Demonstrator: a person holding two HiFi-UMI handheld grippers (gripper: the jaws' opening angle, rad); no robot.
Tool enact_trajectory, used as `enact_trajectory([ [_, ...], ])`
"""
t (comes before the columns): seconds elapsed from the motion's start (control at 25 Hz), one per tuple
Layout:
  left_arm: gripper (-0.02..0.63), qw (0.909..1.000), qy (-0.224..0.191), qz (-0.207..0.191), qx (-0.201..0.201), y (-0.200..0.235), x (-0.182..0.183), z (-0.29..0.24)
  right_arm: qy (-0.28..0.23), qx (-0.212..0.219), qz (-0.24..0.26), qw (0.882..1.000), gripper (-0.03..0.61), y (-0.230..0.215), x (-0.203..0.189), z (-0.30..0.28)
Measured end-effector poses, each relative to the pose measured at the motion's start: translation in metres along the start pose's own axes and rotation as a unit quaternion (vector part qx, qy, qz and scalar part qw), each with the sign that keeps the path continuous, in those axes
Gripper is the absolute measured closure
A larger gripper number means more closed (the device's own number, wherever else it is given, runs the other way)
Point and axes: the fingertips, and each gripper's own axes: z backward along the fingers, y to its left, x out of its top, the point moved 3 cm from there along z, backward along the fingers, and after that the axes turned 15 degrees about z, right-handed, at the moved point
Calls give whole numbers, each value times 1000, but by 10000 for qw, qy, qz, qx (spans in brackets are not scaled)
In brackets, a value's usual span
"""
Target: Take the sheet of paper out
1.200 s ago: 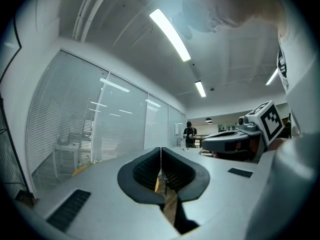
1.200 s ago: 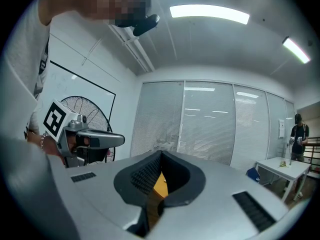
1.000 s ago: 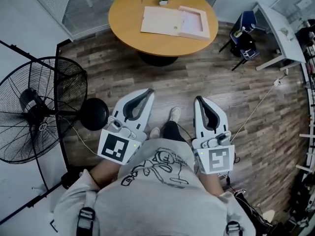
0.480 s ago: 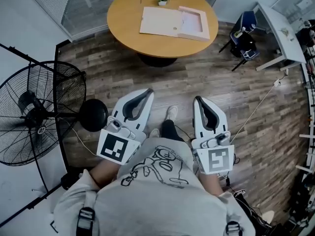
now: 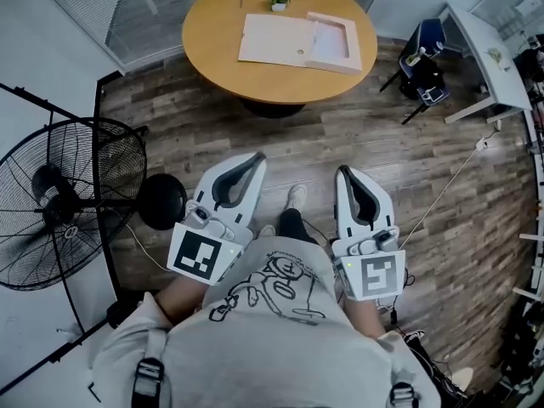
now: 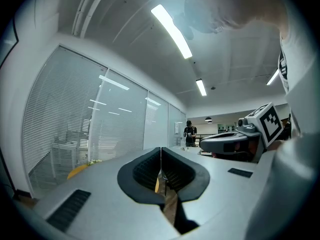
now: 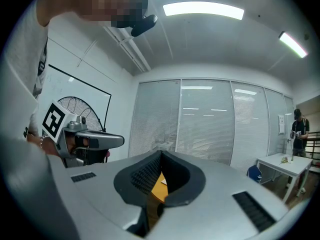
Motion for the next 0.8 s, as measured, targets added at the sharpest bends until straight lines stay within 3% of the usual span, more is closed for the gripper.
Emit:
enact_trajectory([
  [0.4, 591, 9997, -179, 137, -31, 0, 5, -40, 37, -27, -190, 9998, 571, -23, -16, -15],
  [0.56, 590, 9999, -94, 41, -5, 6, 2, -54, 228, 235, 62, 9994, 571, -31, -29, -22],
  [0.8, 589, 9996, -228, 149, 31, 9, 10, -82, 35, 200, -20, 9998, 571, -56, -31, -40],
])
